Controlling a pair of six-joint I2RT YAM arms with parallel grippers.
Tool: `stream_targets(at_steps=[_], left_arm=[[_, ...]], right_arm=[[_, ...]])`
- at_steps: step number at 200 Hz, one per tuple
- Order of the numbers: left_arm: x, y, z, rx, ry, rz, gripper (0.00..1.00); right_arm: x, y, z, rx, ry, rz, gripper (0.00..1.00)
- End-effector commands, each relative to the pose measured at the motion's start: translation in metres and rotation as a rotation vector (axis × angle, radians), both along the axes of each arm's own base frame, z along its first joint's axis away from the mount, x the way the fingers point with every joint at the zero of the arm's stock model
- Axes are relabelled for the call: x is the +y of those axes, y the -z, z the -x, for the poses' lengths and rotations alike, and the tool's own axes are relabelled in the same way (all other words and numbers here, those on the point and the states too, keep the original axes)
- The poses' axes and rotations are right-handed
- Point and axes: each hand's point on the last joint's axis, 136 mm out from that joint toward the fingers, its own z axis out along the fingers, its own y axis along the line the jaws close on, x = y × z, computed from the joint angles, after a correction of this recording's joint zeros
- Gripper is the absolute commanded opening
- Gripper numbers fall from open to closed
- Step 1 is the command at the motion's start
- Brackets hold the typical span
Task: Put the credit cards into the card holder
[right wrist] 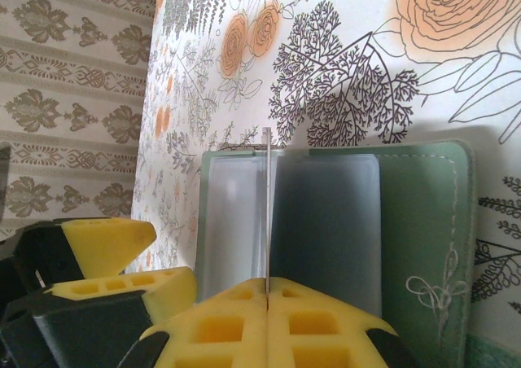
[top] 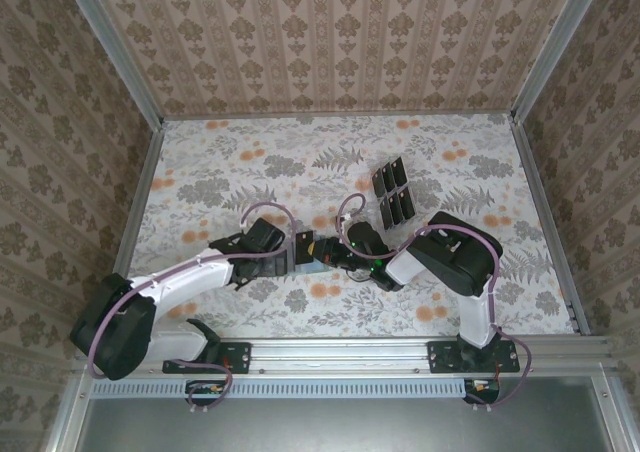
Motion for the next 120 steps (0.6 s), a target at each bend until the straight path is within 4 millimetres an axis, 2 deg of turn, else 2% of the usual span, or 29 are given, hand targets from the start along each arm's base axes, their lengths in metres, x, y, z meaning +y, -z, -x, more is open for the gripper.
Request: stream_targets(at_steps=[1,62,120], left_arm=[[0.003,0.008,0.009,0.027,-0.029,0.017,1.00],[0.008,0.016,0.015,0.041,-0.040,0.011,1.00],[0.008,0.018,0.015,0.041,-0.037,0.008,1.00]], right_arm=[[-0.001,-0.010,0.000,-0.007,-0.001,-0.017,0.00],[0.001,-0.018,0.000,-0.013,-0.002,-0.035,0.00],[0.003,-0.007,0.001,0.009,-0.002,-0.031,0.00]])
